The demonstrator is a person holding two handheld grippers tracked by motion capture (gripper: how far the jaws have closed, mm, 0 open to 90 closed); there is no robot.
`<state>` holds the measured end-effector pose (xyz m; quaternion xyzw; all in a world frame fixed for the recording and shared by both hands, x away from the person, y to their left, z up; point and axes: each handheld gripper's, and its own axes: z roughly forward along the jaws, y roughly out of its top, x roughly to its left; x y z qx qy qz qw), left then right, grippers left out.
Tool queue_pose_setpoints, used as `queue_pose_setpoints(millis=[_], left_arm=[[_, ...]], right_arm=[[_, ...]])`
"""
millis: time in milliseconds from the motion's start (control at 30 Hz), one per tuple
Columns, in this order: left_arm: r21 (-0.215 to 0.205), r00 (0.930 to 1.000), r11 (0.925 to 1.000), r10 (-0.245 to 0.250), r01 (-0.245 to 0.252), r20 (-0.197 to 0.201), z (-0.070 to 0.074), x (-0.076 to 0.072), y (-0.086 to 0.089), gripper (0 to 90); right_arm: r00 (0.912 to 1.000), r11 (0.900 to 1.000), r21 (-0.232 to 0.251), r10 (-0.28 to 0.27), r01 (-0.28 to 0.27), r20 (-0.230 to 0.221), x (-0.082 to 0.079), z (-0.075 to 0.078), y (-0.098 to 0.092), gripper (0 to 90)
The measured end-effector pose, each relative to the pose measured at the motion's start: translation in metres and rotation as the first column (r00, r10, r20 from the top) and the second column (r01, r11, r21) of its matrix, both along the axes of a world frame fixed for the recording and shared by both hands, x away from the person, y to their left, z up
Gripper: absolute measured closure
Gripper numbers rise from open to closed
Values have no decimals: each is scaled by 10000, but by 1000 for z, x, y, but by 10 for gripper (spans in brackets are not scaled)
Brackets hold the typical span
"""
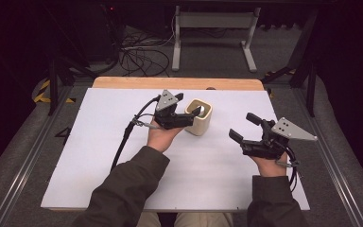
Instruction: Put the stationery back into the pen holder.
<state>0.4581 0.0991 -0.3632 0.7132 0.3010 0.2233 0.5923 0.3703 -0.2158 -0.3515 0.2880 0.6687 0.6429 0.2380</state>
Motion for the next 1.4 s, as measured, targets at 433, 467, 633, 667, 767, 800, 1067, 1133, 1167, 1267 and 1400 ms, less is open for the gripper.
queue_pose_setpoints(millis=[433, 467, 633, 667, 767, 800, 1067, 1133, 1167, 1267, 1400], left_arm=[[-99, 9999, 10000, 18, -17, 101, 12, -20, 25, 118], [-60, 10000, 10000, 7, -7, 75, 13, -21, 27, 113], [77, 9999, 10000, 20, -21, 101, 14, -29, 36, 93], [79, 10000, 10000, 21, -22, 69, 14, -30, 38, 90], [136, 9999, 9999, 76, -78, 142, 15, -35, 45, 81], [132, 9999, 9999, 76, -78, 143, 15, -36, 47, 78], [71, 9998, 9999, 83, -85, 203, 17, -45, 62, 64], [58, 9998, 9999, 85, -87, 193, 17, -48, 66, 62], [68, 9997, 9999, 78, -80, 241, 18, -49, 68, 60], [47, 9995, 10000, 85, -87, 306, 19, -53, 74, 55], [73, 9993, 9999, 97, -100, 364, 21, -59, 81, 52]], right_arm=[[9999, 9999, -92, 102, -102, -53, 2, -2, 4, 107], [9999, 9999, -107, 92, -92, -74, 2, -2, 4, 106], [9999, 10000, -57, 70, -71, -111, 2, -2, 4, 98], [9999, 10000, -66, 69, -70, -111, 2, -2, 3, 97], [9999, 10000, -50, 30, -31, -125, 2, -2, 3, 92], [9999, 10000, -34, 32, -32, -127, 2, -2, 3, 92], [9998, 10000, -57, 28, -29, -202, 2, -3, 4, 86], [9998, 10000, -62, 33, -35, -204, 2, -3, 3, 84], [9998, 10000, -55, 25, -27, -209, 2, -3, 3, 83], [9998, 10000, -45, 1, -2, -224, 2, -3, 3, 79], [9997, 10000, -36, -10, 9, -224, 2, -4, 3, 75]])
